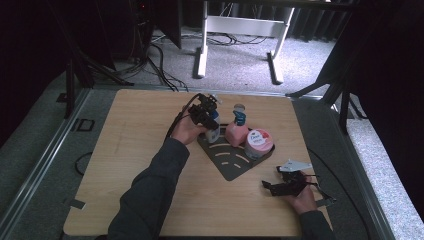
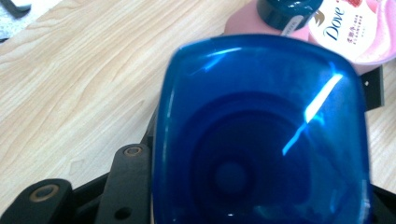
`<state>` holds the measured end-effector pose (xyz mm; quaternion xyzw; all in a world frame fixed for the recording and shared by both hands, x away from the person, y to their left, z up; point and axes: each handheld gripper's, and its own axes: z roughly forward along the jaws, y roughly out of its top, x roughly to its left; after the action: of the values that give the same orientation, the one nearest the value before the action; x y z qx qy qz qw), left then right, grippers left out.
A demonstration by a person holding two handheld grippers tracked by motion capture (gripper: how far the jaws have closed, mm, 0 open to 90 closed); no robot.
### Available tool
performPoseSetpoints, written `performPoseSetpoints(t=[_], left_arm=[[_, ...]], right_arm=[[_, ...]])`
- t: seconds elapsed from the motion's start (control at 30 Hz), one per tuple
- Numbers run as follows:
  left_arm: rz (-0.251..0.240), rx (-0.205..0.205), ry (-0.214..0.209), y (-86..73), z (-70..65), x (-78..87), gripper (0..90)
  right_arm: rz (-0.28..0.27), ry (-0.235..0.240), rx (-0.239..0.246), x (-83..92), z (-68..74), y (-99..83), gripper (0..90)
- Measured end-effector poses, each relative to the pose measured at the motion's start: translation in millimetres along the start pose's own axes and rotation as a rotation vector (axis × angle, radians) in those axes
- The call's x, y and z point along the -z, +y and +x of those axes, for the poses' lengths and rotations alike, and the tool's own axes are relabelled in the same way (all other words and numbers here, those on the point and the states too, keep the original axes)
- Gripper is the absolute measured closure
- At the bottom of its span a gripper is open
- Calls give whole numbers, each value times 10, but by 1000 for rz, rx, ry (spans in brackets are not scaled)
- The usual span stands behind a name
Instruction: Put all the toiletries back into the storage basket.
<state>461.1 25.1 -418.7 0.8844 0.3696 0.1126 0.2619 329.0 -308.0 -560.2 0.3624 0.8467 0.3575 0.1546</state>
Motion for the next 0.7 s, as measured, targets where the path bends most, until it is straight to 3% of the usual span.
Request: performPoseSetpoints(t=[0.7], left_arm=[[-21, 18, 37, 48, 35, -176, 552]], right_arm=[[0, 0, 1, 0, -1, 0, 120]])
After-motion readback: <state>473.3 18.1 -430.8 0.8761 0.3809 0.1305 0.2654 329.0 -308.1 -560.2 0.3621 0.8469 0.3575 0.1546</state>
